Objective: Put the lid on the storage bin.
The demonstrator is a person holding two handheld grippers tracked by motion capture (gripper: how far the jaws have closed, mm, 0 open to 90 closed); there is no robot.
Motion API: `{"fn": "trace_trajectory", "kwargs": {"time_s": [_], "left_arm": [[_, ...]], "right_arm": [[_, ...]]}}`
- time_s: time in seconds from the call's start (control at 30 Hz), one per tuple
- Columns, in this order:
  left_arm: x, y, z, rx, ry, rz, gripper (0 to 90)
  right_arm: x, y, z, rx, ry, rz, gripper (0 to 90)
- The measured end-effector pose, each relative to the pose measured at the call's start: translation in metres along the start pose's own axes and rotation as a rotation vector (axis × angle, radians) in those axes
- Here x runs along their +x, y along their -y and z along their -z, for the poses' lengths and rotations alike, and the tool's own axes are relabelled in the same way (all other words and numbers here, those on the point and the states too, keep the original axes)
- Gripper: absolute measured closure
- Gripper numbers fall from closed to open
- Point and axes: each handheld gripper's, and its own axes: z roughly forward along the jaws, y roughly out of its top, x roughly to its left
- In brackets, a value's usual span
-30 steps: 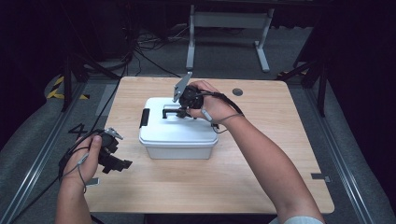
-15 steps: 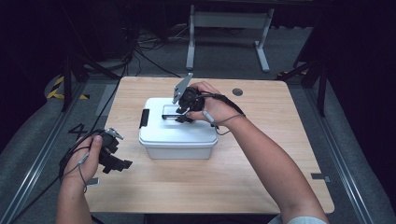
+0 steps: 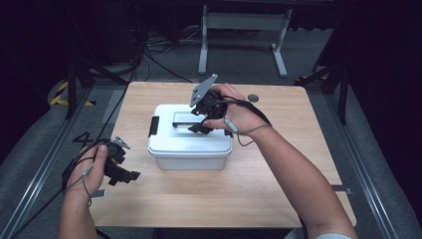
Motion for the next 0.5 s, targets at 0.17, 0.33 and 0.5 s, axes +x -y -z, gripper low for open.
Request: {"fn": "trace_trajectory", "kwargs": {"time_s": [0.17,0.33,0.5], "left_arm": [[0.0,0.0,-0.001,-0.003,0.002,0.006,19.3],[0.0,-0.001,-0.001,-0.005,0.0,0.01,19.3],[0.0,-0.003,-0.001,-0.002,0.001,0.002,19.3]], "right_arm": [[0.002,0.008,0.017,-0.011,0.036,-0.04,42.9],[0.003,0.022,0.034,-0.019,0.057,-0.073,41.8],[0.002,0.037,0.051,-0.031,0.085,-0.095,40.8]]}}
